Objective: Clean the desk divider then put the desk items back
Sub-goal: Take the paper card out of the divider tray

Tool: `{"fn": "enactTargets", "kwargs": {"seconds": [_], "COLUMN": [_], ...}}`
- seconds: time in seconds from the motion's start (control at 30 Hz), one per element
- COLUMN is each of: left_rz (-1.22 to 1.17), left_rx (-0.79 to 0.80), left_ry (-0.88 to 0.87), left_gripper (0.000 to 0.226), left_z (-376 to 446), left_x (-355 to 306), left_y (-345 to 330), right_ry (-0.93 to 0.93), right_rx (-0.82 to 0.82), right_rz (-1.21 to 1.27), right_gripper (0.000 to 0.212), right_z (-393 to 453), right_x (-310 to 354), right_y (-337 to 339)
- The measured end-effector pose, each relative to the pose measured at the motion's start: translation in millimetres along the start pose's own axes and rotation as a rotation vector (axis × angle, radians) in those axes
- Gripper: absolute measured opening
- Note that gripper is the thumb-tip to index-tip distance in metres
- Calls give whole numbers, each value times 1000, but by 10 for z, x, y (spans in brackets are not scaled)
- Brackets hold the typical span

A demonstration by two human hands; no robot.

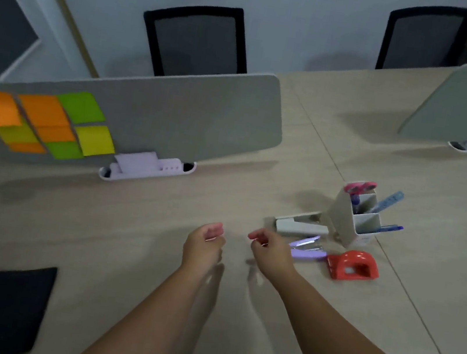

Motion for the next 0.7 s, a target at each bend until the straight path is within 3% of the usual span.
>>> {"fn": "enactTargets", "kwargs": {"seconds": [0.27, 0.43, 0.7], "left_rz": [-105, -93, -30], "left_rx": [-165, -244, -224], "left_ry": [63, 61, 33], "left_gripper": [32, 34, 57], "left_z": [843, 1496, 2334], "left_x": [-286, -483, -721], "left_y": [1397, 1985, 2243], "right_ry": [-21, -26, -93], "right_rx": [167, 133, 43], "right_rz": [32, 75, 101], "right_gripper": [31, 42, 52], "right_z": [679, 1248, 1966], "right_x": [695, 1014, 1132], "right_y": [-1251, -1883, -2484]}}
Point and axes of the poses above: each hand's wrist, its own z-axis towards the middle knuckle, its own y-axis out of the back of the hand, x = y × z, the point moved 1 cm from there along z, towards the middle knuckle, and after that the axes turned 13 degrees about y, right-handed, at the moved point
